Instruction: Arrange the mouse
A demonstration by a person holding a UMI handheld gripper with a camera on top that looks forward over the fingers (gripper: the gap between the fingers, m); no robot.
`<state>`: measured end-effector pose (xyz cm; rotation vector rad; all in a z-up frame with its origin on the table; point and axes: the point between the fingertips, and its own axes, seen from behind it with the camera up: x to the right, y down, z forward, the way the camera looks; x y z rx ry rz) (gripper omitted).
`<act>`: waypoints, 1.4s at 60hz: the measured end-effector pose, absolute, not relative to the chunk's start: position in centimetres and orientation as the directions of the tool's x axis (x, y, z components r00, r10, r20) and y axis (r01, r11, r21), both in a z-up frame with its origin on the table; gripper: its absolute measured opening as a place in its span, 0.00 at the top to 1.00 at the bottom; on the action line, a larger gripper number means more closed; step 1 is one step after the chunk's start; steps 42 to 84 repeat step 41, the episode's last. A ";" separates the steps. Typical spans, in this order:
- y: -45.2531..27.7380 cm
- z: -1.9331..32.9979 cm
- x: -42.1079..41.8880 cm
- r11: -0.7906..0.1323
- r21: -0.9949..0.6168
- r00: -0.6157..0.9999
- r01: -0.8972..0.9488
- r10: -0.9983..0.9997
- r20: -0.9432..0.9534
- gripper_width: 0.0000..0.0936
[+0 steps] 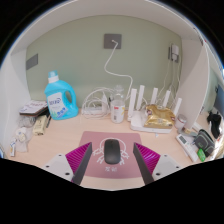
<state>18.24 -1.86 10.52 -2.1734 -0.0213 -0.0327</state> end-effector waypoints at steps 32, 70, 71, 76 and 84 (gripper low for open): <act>-18.4 19.4 14.7 -0.490 -0.868 0.996 0.073 0.000 0.084 0.09; -19.4 19.5 14.2 -0.488 -0.869 0.996 0.081 0.001 0.092 0.09; -19.4 19.5 14.2 -0.488 -0.869 0.996 0.081 0.001 0.092 0.09; -19.4 19.5 14.2 -0.488 -0.869 0.996 0.081 0.001 0.092 0.09; -19.4 19.5 14.2 -0.488 -0.869 0.996 0.081 0.001 0.092 0.09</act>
